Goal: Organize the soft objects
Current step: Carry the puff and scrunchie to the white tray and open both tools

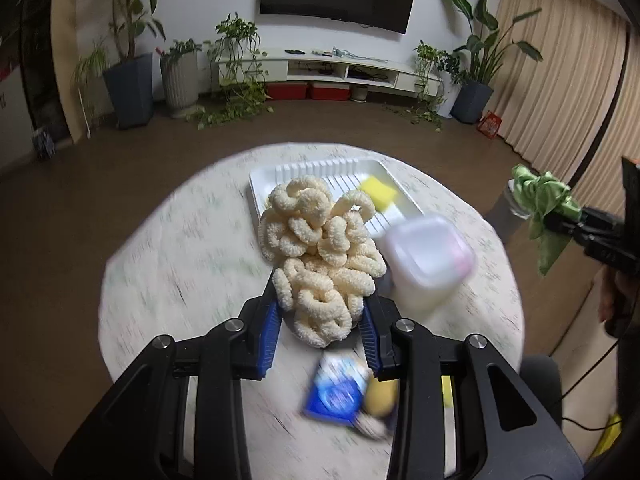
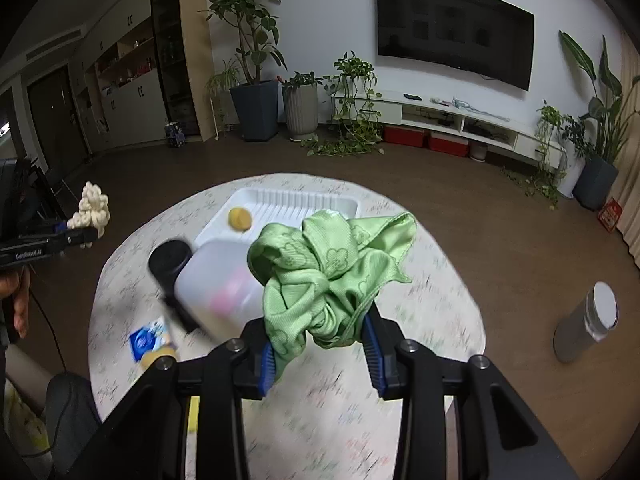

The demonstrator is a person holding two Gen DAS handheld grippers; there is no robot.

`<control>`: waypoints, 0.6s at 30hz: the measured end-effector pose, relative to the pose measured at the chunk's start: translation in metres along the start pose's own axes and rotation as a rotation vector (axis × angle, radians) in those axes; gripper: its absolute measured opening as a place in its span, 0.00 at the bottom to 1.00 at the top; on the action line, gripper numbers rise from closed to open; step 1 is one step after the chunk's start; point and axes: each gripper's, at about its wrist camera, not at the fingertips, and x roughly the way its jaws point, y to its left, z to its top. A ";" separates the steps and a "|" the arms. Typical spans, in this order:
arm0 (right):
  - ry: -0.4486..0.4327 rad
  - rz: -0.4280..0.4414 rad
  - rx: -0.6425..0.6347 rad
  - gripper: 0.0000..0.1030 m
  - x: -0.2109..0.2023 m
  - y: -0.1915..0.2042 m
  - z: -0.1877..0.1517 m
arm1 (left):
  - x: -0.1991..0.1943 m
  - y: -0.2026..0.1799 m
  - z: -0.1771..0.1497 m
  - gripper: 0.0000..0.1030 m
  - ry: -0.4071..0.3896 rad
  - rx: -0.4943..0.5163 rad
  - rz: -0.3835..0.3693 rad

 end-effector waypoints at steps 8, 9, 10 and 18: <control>0.019 0.014 -0.055 0.38 0.055 -0.019 0.071 | 0.057 -0.001 0.066 0.31 0.044 0.152 0.029; 0.021 0.017 -0.063 0.38 0.060 -0.019 0.076 | 0.065 -0.001 0.071 0.31 0.052 0.167 0.032; 0.021 0.013 -0.078 0.38 0.069 -0.019 0.084 | 0.076 0.000 0.076 0.31 0.062 0.182 0.036; 0.078 0.077 -0.150 0.38 0.142 -0.032 0.134 | 0.155 0.019 0.110 0.31 0.156 0.236 -0.001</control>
